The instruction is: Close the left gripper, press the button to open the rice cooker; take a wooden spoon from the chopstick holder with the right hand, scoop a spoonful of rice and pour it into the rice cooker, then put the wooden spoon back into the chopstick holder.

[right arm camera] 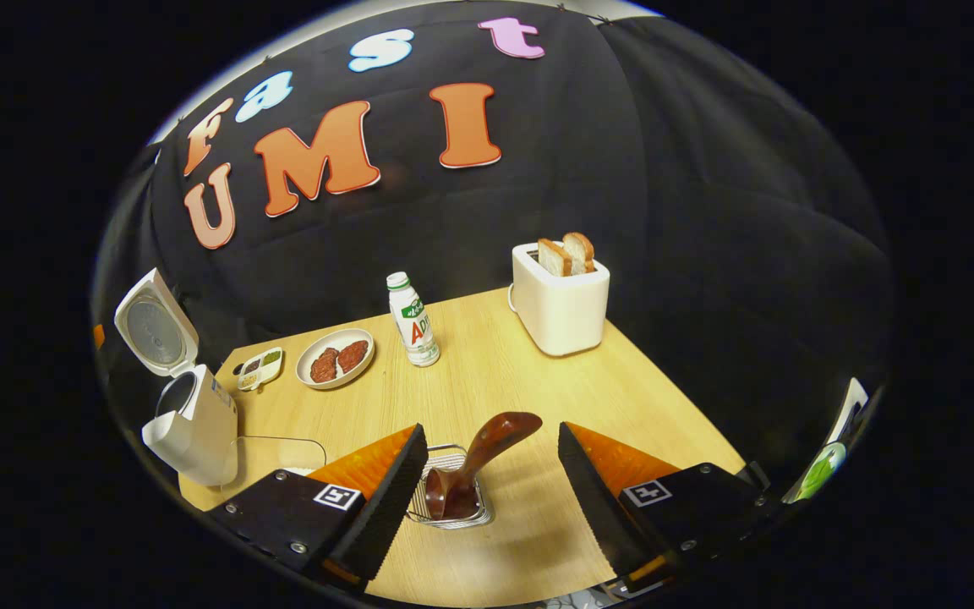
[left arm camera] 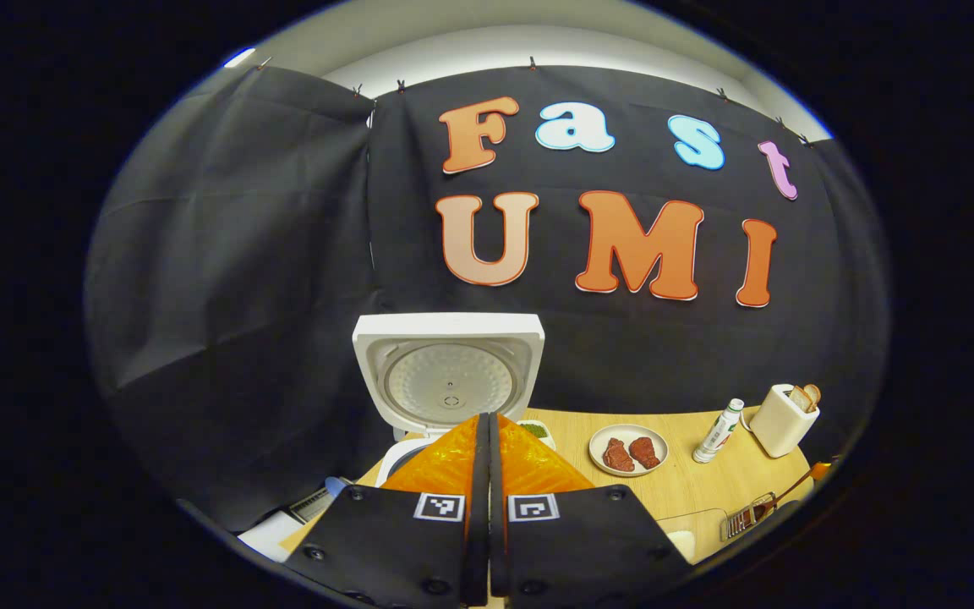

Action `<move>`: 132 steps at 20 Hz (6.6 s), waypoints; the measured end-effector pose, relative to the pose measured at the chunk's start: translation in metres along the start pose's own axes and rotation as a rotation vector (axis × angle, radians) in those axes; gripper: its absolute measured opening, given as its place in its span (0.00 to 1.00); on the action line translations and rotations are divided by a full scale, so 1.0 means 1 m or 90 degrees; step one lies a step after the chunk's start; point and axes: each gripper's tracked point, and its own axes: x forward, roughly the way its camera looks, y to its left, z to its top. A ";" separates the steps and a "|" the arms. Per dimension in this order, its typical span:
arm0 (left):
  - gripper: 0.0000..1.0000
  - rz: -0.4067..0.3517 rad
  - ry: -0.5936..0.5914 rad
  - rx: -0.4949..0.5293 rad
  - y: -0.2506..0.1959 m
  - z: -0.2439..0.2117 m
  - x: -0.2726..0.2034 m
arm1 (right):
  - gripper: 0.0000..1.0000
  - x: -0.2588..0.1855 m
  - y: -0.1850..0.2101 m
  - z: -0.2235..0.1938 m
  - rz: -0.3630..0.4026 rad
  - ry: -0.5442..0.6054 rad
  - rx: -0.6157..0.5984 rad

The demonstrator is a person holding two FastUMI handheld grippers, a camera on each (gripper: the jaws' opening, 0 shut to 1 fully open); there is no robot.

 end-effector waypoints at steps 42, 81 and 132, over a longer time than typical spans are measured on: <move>0.94 -0.026 -0.022 0.016 0.034 -0.023 -0.011 | 0.11 -0.047 0.178 0.036 0.155 -0.123 0.071; 1.00 0.019 0.046 0.006 0.099 -0.074 -0.012 | 0.11 -0.002 0.281 -0.111 0.120 -0.041 -0.132; 1.00 0.096 0.050 -0.041 0.087 -0.071 -0.054 | 0.11 -0.010 0.261 0.020 0.463 0.177 0.754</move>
